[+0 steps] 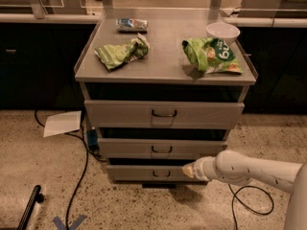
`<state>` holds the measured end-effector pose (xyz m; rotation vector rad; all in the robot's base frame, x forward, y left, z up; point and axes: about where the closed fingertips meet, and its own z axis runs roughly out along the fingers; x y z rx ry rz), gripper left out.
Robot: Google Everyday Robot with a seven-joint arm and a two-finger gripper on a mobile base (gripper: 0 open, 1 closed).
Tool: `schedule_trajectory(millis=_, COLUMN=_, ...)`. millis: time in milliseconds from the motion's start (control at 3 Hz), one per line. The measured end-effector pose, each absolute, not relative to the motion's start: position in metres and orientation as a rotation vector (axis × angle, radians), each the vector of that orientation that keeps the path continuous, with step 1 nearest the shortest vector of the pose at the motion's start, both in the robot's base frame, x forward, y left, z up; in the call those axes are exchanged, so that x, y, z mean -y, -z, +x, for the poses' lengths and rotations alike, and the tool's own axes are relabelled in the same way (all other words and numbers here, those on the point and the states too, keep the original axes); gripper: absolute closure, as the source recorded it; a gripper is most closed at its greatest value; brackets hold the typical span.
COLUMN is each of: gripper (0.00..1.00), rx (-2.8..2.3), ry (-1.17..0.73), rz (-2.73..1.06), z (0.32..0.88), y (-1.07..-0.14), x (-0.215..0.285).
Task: Close middle drawer
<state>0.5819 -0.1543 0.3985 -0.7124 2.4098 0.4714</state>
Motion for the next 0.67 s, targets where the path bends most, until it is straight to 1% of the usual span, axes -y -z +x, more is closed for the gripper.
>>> schedule_trajectory(millis=667, gripper=0.11, rx=-2.410, ry=-0.472, rz=-0.712, z=0.5819, y=-0.3985, x=0.1543)
